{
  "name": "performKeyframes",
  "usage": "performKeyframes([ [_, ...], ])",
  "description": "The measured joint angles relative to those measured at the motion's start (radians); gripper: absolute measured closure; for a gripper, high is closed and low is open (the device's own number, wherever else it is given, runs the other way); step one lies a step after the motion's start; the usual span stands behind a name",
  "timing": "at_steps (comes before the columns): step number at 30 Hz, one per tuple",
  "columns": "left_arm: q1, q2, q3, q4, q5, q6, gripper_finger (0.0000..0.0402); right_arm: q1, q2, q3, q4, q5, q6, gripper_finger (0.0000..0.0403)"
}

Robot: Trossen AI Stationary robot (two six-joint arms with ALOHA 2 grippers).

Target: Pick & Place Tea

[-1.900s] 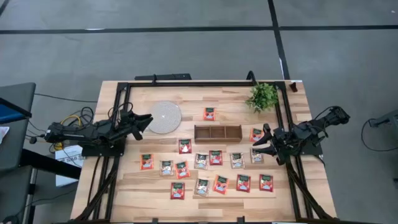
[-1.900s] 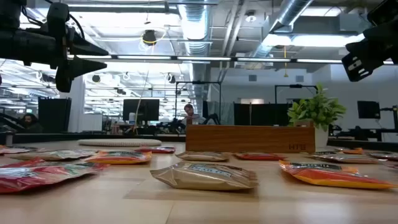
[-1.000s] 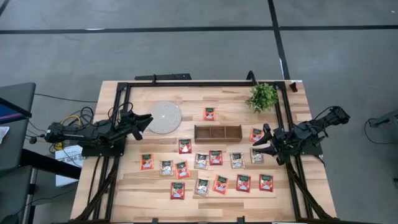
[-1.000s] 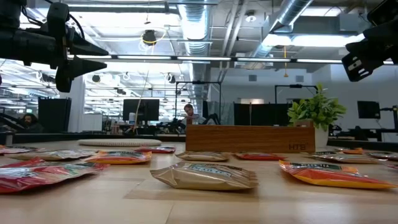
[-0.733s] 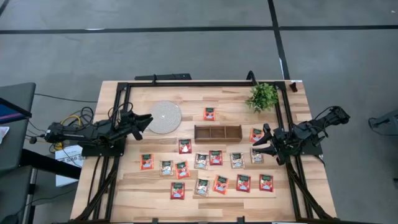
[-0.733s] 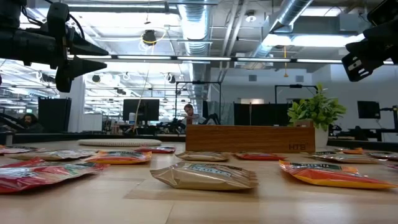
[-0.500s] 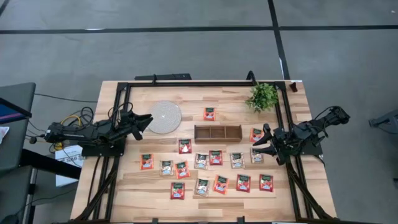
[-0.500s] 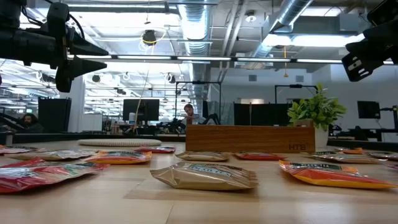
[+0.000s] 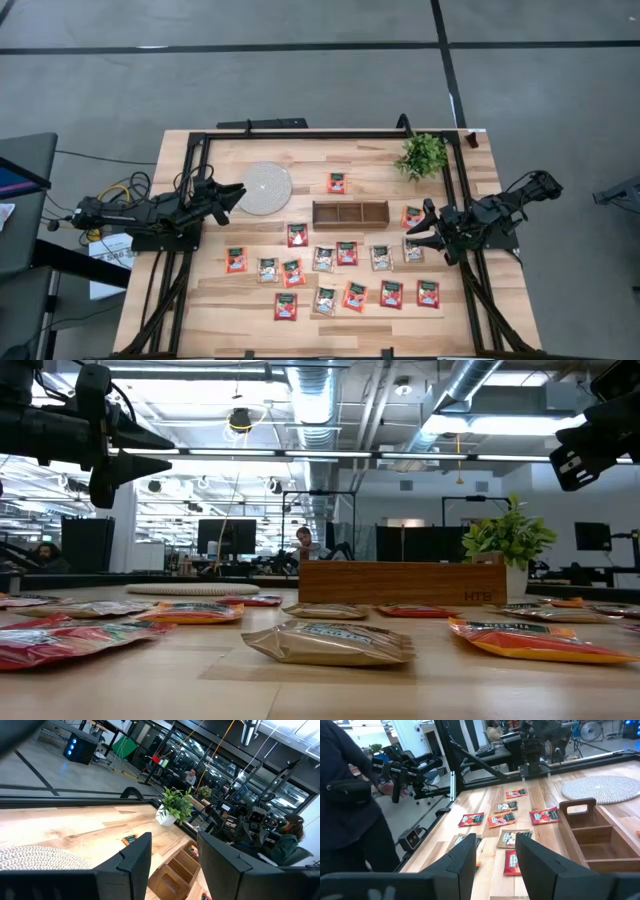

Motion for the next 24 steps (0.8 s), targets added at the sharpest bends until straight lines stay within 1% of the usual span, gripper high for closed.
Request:
performKeyframes([
  [17, 0.0, 0.0, 0.0, 0.002, 0.0, 0.0, 0.025, 0.0, 0.0, 0.0, 0.001, 0.0, 0.0, 0.0274],
  [24, 0.0, 0.0, 0.0, 0.012, 0.0, 0.0, 0.025, 0.0, 0.0, 0.0, 0.044, 0.0, 0.0, 0.0274],
])
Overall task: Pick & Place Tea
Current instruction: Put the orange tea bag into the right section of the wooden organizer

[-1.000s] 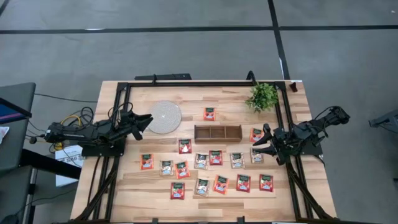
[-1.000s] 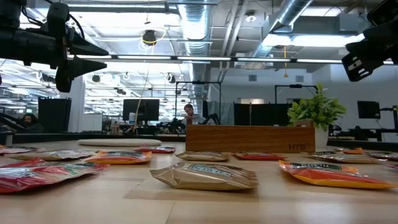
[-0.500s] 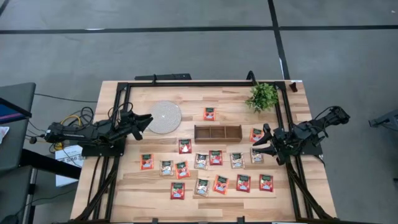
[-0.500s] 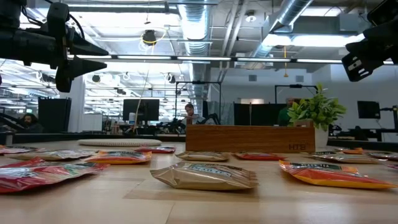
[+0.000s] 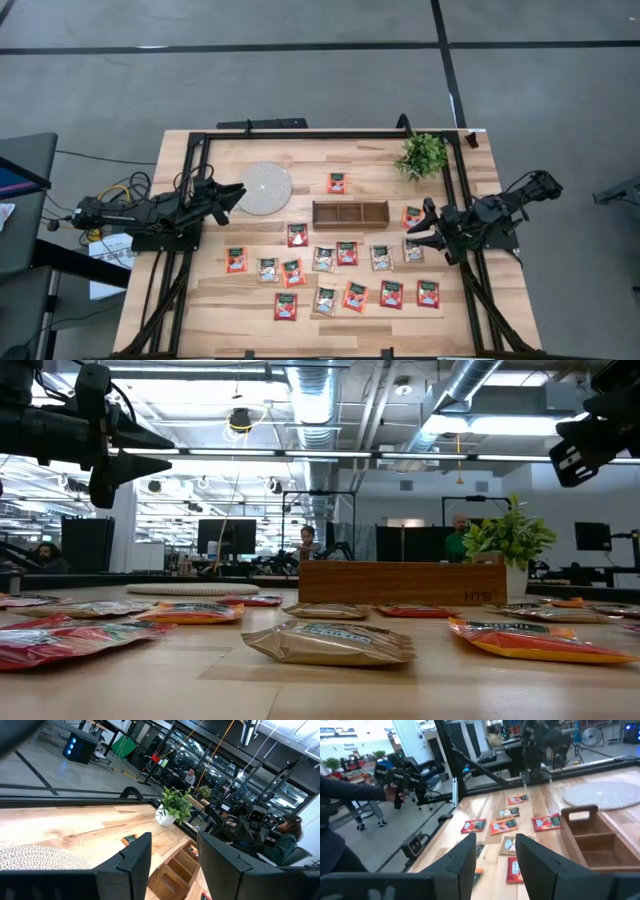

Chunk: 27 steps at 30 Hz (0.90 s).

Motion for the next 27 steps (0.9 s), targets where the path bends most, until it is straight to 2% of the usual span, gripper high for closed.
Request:
performKeyframes([
  [14, 0.0, 0.0, 0.0, 0.005, 0.0, -0.009, 0.025, 0.0, 0.0, 0.0, 0.085, 0.003, 0.0, 0.0274],
  [18, 0.0, 0.0, 0.0, 0.005, 0.0, -0.009, 0.025, 0.0, 0.0, 0.0, 0.118, 0.112, 0.015, 0.0274],
  [22, 0.0, 0.0, 0.0, 0.006, 0.0, -0.009, 0.025, 0.0, 0.0, 0.006, 0.209, 0.243, 0.101, 0.0274],
  [24, 0.0, 0.0, 0.0, 0.006, 0.0, -0.009, 0.025, 0.0, 0.0, 0.033, 0.208, 0.271, 0.095, 0.0274],
  [27, 0.0, 0.0, 0.0, 0.006, 0.0, -0.009, 0.025, 0.0, 0.001, 0.092, 0.202, 0.272, 0.003, 0.0274],
])
